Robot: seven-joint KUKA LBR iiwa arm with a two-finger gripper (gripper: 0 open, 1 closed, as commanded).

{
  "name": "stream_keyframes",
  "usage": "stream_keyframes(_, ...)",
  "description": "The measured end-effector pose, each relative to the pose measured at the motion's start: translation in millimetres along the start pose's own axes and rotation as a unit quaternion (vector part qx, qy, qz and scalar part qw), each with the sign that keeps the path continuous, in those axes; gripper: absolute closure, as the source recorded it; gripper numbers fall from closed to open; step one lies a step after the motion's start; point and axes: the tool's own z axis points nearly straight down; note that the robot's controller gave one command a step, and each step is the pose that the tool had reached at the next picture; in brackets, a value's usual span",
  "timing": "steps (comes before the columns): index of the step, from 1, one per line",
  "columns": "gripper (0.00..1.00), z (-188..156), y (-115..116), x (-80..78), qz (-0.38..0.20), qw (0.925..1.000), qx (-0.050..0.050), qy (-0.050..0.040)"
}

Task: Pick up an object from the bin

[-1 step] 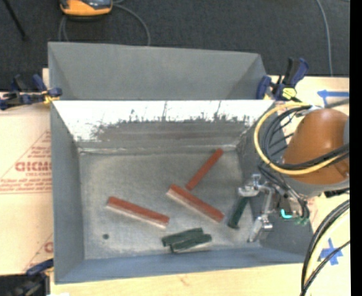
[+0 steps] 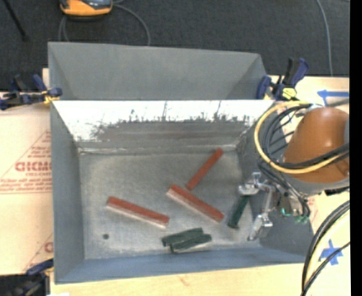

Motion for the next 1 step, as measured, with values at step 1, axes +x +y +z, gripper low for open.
stream_keyframes(1,1.0,68.1,-9.6,-28.7,0.016,0.9999,0.001,-0.0049)
